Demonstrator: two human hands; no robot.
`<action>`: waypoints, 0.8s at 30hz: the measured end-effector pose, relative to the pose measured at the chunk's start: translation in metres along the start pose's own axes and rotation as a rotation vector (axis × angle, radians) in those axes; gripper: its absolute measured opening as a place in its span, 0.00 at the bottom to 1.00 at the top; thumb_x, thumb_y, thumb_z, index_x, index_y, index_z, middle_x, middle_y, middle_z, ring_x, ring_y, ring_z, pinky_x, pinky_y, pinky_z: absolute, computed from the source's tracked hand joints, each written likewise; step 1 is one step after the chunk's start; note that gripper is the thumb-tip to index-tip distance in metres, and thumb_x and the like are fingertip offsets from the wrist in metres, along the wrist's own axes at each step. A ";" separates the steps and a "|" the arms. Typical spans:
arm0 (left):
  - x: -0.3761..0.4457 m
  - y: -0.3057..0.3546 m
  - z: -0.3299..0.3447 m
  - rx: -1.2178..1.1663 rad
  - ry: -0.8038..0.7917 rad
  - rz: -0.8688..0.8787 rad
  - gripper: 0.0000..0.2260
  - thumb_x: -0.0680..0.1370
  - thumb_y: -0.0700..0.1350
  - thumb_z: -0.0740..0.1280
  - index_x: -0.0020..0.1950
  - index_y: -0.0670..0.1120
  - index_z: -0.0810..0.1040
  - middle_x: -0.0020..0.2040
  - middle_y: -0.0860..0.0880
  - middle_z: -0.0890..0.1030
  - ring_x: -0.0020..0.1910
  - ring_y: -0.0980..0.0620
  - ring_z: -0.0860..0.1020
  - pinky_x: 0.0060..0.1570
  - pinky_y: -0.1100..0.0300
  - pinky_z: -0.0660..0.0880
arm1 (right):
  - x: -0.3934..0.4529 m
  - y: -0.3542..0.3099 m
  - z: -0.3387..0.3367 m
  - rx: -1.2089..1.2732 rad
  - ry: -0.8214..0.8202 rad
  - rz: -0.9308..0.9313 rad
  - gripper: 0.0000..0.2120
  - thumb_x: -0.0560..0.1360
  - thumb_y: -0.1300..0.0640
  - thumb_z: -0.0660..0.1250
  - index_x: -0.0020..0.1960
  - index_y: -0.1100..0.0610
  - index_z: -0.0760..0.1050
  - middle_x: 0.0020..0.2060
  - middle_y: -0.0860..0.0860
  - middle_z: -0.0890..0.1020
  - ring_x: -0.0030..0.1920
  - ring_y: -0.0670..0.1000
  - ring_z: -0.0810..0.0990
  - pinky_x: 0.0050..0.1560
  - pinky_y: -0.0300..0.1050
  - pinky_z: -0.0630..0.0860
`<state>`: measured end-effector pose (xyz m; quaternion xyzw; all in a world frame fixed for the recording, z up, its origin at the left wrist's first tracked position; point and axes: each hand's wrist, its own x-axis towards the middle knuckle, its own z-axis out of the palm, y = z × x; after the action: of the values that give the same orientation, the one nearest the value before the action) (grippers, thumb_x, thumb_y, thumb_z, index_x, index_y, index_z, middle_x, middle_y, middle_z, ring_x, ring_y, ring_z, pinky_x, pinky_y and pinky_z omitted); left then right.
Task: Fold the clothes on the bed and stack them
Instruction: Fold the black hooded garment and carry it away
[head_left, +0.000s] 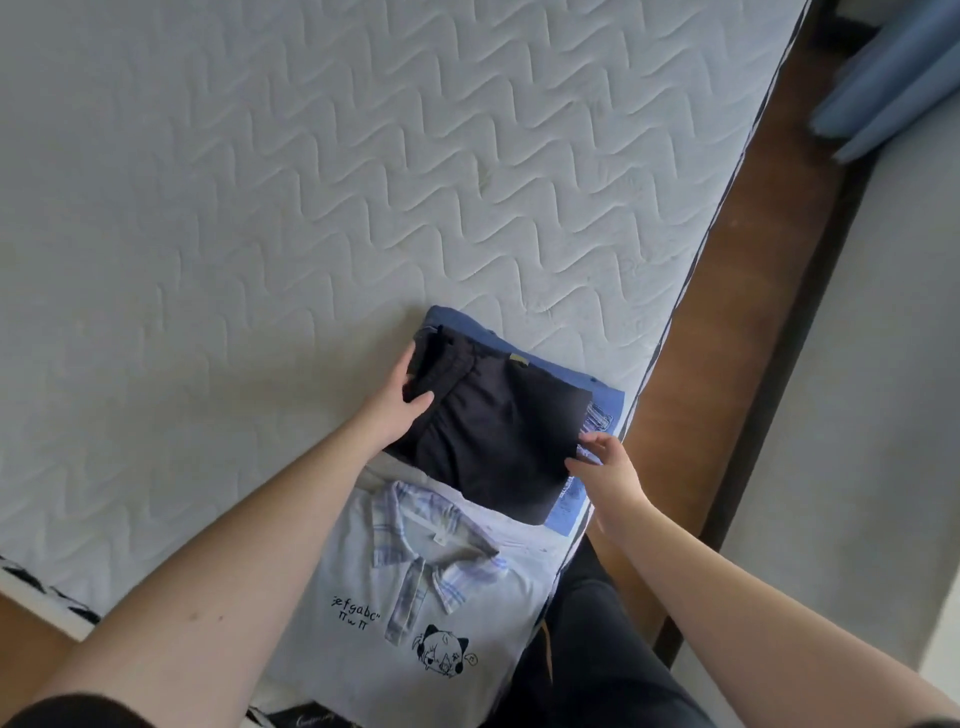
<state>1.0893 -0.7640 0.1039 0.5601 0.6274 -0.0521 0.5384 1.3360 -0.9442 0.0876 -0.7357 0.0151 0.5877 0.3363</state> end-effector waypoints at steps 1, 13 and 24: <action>0.007 -0.002 0.000 0.004 0.000 -0.061 0.38 0.79 0.52 0.68 0.79 0.61 0.47 0.72 0.49 0.70 0.68 0.49 0.71 0.65 0.56 0.66 | 0.007 -0.007 0.000 -0.020 -0.014 0.010 0.17 0.74 0.64 0.71 0.58 0.52 0.71 0.60 0.49 0.78 0.55 0.50 0.79 0.53 0.49 0.77; 0.070 0.006 0.018 0.131 0.059 -0.165 0.35 0.72 0.55 0.75 0.73 0.44 0.66 0.69 0.45 0.73 0.66 0.43 0.73 0.68 0.47 0.69 | 0.065 -0.021 0.001 -0.057 -0.045 0.079 0.21 0.70 0.48 0.77 0.58 0.53 0.76 0.54 0.50 0.83 0.55 0.52 0.82 0.59 0.52 0.79; 0.064 0.022 0.014 0.678 0.381 0.138 0.26 0.77 0.53 0.68 0.72 0.49 0.67 0.64 0.42 0.73 0.62 0.39 0.72 0.59 0.46 0.70 | 0.062 -0.037 -0.003 -0.682 0.323 -0.275 0.24 0.75 0.53 0.70 0.68 0.53 0.67 0.64 0.54 0.74 0.59 0.56 0.77 0.58 0.52 0.75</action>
<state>1.1278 -0.7238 0.0627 0.7466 0.6243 -0.1150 0.1990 1.3730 -0.8938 0.0517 -0.8833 -0.2267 0.3852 0.1413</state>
